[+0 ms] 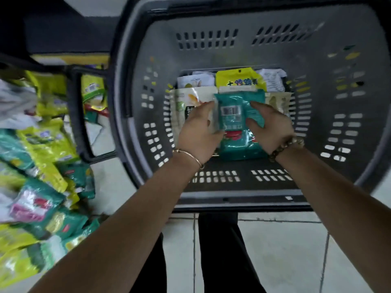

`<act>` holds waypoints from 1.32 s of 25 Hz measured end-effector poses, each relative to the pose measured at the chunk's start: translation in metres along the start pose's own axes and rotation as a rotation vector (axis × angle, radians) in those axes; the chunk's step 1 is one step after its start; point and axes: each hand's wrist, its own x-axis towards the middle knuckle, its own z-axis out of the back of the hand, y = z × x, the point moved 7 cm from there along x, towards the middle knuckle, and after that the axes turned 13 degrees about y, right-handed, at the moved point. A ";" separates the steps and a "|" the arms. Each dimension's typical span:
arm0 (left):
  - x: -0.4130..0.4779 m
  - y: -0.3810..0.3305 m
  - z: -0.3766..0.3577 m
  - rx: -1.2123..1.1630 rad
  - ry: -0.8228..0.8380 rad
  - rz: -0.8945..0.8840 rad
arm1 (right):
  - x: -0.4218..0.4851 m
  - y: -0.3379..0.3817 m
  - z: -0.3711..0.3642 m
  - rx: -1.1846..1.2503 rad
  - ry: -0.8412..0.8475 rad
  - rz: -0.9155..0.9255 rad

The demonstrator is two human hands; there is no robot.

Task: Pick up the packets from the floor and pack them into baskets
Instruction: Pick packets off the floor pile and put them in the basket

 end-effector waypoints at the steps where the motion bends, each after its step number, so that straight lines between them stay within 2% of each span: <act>1: -0.018 0.004 0.017 -0.031 -0.044 0.005 | -0.011 0.021 0.000 -0.025 -0.009 0.043; 9: -0.165 0.081 0.124 -0.312 -0.291 0.091 | -0.081 0.207 -0.051 -0.082 -0.046 0.404; 14: -0.246 0.181 0.171 -0.486 -0.430 0.252 | -0.106 0.322 -0.133 -0.139 0.080 0.570; 18: -0.299 0.267 0.194 -0.592 -0.485 0.394 | -0.105 0.378 -0.218 -0.234 0.277 0.525; 23: -0.366 0.381 0.211 -0.726 -0.564 0.558 | -0.098 0.449 -0.323 -0.404 0.437 0.478; 28: -0.402 0.458 0.208 -0.868 -0.555 0.695 | -0.087 0.497 -0.398 -0.546 0.522 0.438; 33: -0.407 0.520 0.182 -1.023 -0.591 0.783 | -0.067 0.524 -0.486 -0.625 0.633 0.474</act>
